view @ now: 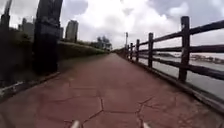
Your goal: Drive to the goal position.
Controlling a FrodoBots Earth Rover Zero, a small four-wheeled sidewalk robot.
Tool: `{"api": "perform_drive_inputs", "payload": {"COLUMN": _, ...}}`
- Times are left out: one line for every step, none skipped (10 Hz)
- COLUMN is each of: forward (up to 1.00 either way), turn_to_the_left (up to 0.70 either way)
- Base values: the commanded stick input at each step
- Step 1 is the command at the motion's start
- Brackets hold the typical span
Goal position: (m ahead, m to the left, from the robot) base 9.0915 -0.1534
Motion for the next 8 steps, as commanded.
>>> {"api": "perform_drive_inputs", "payload": {"forward": 0.85, "turn_to_the_left": 0.01}}
{"api": "perform_drive_inputs", "payload": {"forward": 0.85, "turn_to_the_left": 0.11}}
{"api": "perform_drive_inputs", "payload": {"forward": 0.85, "turn_to_the_left": 0.11}}
{"api": "perform_drive_inputs", "payload": {"forward": 0.85, "turn_to_the_left": 0.11}}
{"api": "perform_drive_inputs", "payload": {"forward": 0.85, "turn_to_the_left": 0.11}}
{"api": "perform_drive_inputs", "payload": {"forward": 0.85, "turn_to_the_left": 0.11}}
{"api": "perform_drive_inputs", "payload": {"forward": 0.85, "turn_to_the_left": 0.11}}
{"api": "perform_drive_inputs", "payload": {"forward": 0.85, "turn_to_the_left": 0.11}}
